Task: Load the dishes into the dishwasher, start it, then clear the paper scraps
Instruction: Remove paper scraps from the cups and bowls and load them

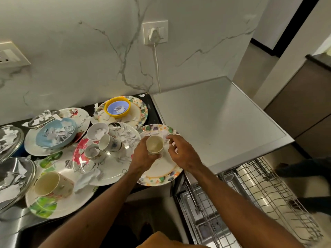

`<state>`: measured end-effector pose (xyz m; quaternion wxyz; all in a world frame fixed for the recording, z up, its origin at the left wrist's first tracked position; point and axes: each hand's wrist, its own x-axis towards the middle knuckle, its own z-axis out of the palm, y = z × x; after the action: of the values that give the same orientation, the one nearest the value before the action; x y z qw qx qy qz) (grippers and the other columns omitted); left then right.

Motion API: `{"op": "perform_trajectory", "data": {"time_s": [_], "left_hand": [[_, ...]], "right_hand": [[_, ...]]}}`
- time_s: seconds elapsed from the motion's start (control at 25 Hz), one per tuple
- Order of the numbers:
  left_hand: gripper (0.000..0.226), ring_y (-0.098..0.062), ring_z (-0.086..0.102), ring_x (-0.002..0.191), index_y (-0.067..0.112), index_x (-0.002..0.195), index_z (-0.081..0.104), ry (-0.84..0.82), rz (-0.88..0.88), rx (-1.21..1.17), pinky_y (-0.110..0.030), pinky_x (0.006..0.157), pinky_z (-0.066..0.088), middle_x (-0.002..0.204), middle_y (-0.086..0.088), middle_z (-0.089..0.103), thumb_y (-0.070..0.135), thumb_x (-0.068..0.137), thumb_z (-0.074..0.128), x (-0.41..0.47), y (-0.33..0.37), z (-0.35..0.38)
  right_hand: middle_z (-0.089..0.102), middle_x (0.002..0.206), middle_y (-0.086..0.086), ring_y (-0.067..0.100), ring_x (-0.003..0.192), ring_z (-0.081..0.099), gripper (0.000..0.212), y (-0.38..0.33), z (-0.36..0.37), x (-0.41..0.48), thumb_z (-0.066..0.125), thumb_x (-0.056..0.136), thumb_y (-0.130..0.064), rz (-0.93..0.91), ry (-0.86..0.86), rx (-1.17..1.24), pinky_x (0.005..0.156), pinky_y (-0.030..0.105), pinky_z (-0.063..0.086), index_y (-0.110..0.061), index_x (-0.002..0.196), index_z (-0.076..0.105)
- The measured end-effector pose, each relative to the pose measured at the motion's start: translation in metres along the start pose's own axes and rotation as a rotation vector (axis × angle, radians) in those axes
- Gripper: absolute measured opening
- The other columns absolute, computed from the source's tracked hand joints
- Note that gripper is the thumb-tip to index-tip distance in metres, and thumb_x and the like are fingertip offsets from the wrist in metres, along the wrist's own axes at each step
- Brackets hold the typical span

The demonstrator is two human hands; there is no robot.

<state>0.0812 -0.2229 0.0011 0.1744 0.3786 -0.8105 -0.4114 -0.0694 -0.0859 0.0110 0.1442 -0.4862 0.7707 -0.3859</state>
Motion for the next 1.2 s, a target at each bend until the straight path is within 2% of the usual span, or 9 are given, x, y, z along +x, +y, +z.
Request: {"op": "perform_trajectory", "data": {"time_s": [0.12, 0.24, 0.4, 0.56, 0.72, 0.8, 0.88, 1.0, 1.2], "left_hand": [[0.080, -0.011, 0.058, 0.116, 0.027, 0.139, 0.050, -0.002, 0.072, -0.071, -0.029, 0.094, 0.049, 0.133, 0.006, 0.061, 0.033, 0.071, 0.093, 0.002, 0.001, -0.001], [0.081, -0.003, 0.062, 0.113, 0.026, 0.140, 0.050, -0.034, 0.055, -0.224, -0.019, 0.088, 0.055, 0.128, 0.011, 0.063, 0.033, 0.072, 0.094, 0.007, 0.016, -0.005], [0.075, -0.012, 0.068, 0.111, 0.031, 0.134, 0.056, -0.225, -0.015, -0.384, -0.031, 0.089, 0.061, 0.121, 0.009, 0.069, 0.045, 0.071, 0.093, 0.016, 0.047, 0.003], [0.062, -0.013, 0.068, 0.115, 0.031, 0.132, 0.061, -0.459, 0.000, -0.491, -0.034, 0.093, 0.060, 0.124, 0.008, 0.070, 0.044, 0.078, 0.087, 0.011, 0.088, 0.033], [0.049, -0.016, 0.067, 0.120, 0.025, 0.131, 0.066, -0.737, -0.079, -0.453, -0.032, 0.097, 0.056, 0.126, 0.004, 0.071, 0.057, 0.094, 0.062, 0.007, 0.113, 0.078], [0.054, -0.018, 0.056, 0.134, 0.030, 0.136, 0.063, -0.720, 0.010, -0.062, -0.030, 0.105, 0.046, 0.140, 0.005, 0.063, 0.062, 0.093, 0.062, 0.009, 0.110, 0.107], [0.068, -0.026, 0.027, 0.153, 0.029, 0.153, 0.044, -0.762, 0.196, 0.443, -0.037, 0.119, 0.026, 0.163, -0.006, 0.036, 0.048, 0.094, 0.071, 0.012, 0.098, 0.134], [0.090, -0.041, 0.002, 0.156, 0.035, 0.162, 0.021, -0.816, 0.251, 0.776, -0.053, 0.123, 0.021, 0.170, -0.017, -0.001, 0.025, 0.090, 0.074, 0.016, 0.089, 0.156], [0.113, -0.052, 0.015, 0.152, 0.036, 0.164, 0.005, -0.867, 0.245, 0.965, -0.061, 0.116, 0.035, 0.168, -0.024, -0.006, 0.005, 0.084, 0.079, 0.023, 0.112, 0.176]], "right_hand": [[0.062, 0.121, -0.013, 0.004, 0.100, 0.064, 0.028, 0.001, 0.008, 0.003, 0.055, 0.104, -0.028, 0.121, 0.117, 0.111, 0.080, 0.019, 0.056, -0.030, 0.133, 0.057], [0.066, 0.127, -0.006, 0.007, 0.108, 0.066, 0.035, 0.003, 0.010, 0.003, 0.056, 0.105, -0.046, 0.383, 0.204, 0.349, 0.078, 0.016, 0.056, -0.026, 0.134, 0.058], [0.073, 0.124, 0.014, 0.028, 0.112, 0.071, 0.055, 0.007, 0.002, -0.011, 0.057, 0.099, -0.060, 0.695, 0.194, 1.264, 0.084, 0.041, 0.061, -0.018, 0.133, 0.067], [0.068, 0.109, 0.019, 0.024, 0.081, 0.067, 0.069, 0.028, -0.019, -0.032, 0.057, 0.097, -0.065, 0.671, 0.358, 1.653, 0.057, 0.029, 0.058, -0.005, 0.131, 0.066], [0.058, 0.082, 0.013, 0.017, 0.049, 0.057, 0.072, 0.069, -0.045, -0.084, 0.060, 0.089, -0.072, 0.697, 0.554, 1.663, 0.040, 0.021, 0.047, -0.005, 0.114, 0.066], [0.058, 0.072, 0.010, 0.014, 0.042, 0.055, 0.073, 0.088, -0.058, -0.120, 0.059, 0.089, -0.074, 0.688, 0.597, 1.643, 0.036, 0.019, 0.043, -0.004, 0.108, 0.069], [0.059, 0.069, 0.010, 0.013, 0.040, 0.054, 0.070, 0.109, -0.069, -0.157, 0.052, 0.095, -0.071, 0.700, 0.607, 1.569, 0.034, 0.018, 0.039, -0.005, 0.105, 0.073], [0.060, 0.076, 0.016, 0.015, 0.042, 0.053, 0.073, 0.137, -0.087, -0.206, 0.055, 0.094, -0.072, 0.776, 0.594, 1.373, 0.034, 0.020, 0.039, -0.004, 0.113, 0.071], [0.077, 0.105, 0.016, 0.029, 0.080, 0.073, 0.048, 0.178, -0.096, -0.240, 0.052, 0.103, -0.054, 1.039, 0.445, 1.007, 0.058, 0.031, 0.056, -0.014, 0.124, 0.067]]}}
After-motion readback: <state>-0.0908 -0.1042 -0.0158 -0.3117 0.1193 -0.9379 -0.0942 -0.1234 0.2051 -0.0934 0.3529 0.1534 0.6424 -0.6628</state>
